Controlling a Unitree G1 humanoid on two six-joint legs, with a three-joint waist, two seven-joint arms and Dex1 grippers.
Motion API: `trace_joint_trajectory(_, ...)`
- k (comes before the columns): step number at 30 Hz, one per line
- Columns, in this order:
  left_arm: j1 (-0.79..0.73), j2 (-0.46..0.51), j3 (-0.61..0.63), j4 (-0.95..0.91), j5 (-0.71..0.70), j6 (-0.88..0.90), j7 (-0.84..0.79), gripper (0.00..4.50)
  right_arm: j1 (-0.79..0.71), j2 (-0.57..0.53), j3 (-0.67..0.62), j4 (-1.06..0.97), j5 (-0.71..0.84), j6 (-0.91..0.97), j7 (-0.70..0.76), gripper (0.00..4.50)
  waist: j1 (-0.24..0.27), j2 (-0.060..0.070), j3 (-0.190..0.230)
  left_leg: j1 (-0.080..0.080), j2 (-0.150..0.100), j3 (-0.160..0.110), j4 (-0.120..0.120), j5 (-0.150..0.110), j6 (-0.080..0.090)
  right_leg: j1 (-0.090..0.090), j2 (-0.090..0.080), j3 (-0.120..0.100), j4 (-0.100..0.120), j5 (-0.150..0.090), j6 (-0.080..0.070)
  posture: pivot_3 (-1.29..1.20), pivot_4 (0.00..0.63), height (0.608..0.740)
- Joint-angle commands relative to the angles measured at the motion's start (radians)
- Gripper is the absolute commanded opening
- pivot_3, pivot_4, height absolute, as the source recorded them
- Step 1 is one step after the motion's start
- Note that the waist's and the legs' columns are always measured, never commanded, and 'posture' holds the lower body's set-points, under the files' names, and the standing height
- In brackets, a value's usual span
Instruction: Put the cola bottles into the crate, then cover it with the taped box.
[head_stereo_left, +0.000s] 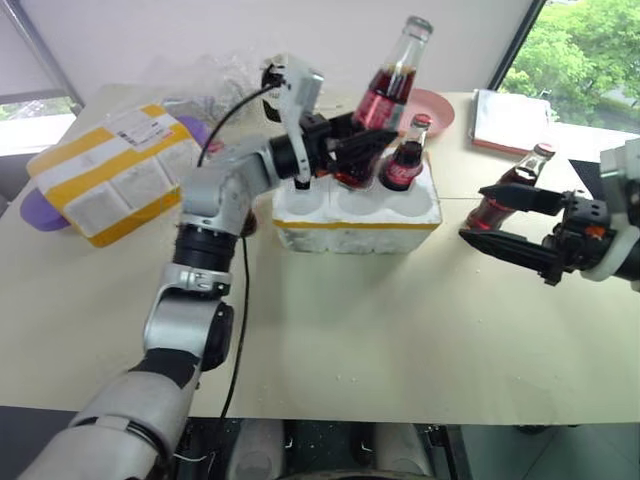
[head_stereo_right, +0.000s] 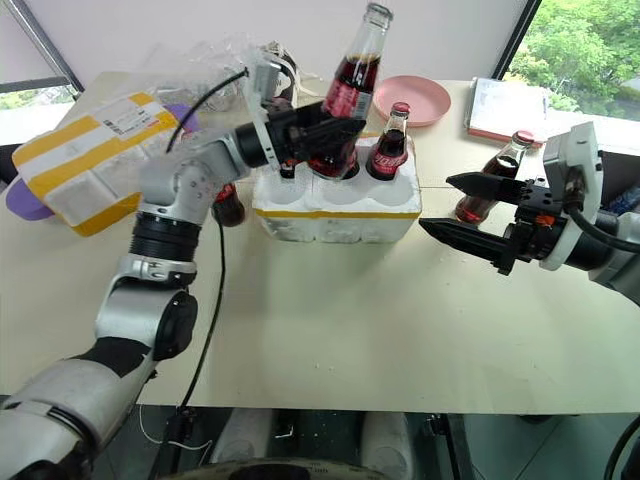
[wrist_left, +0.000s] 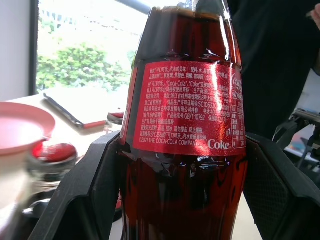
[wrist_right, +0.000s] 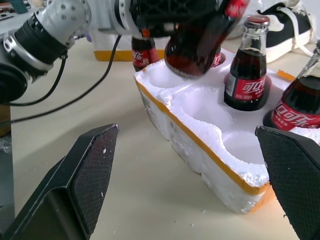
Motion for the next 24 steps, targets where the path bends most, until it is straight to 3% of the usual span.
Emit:
trace_joint_trajectory(1, 0.006, -0.024, -0.007, -0.038, 0.027, -0.075, 0.029, 2.83, 0.011, -0.012, -0.060, -0.030, 0.016, -0.003, -0.012, 4.50, -0.001, 0.000, 0.000, 0.000, 0.000, 0.000, 0.000, 0.000, 0.000, 0.000, 0.000, 0.000, 0.000, 0.000, 0.000, 0.00, 0.150, 0.740)
trace_joint_trajectory(24, 0.164, -0.165, 0.013, 0.032, 0.105, -0.393, 0.168, 2.83, 0.036, 0.001, -0.046, -0.044, 0.020, -0.011, -0.062, 4.50, 0.001, 0.000, 0.000, 0.000, 0.000, -0.001, 0.000, -0.001, 0.001, 0.000, 0.000, 0.000, 0.000, 0.000, 0.000, 0.00, 0.150, 0.740)
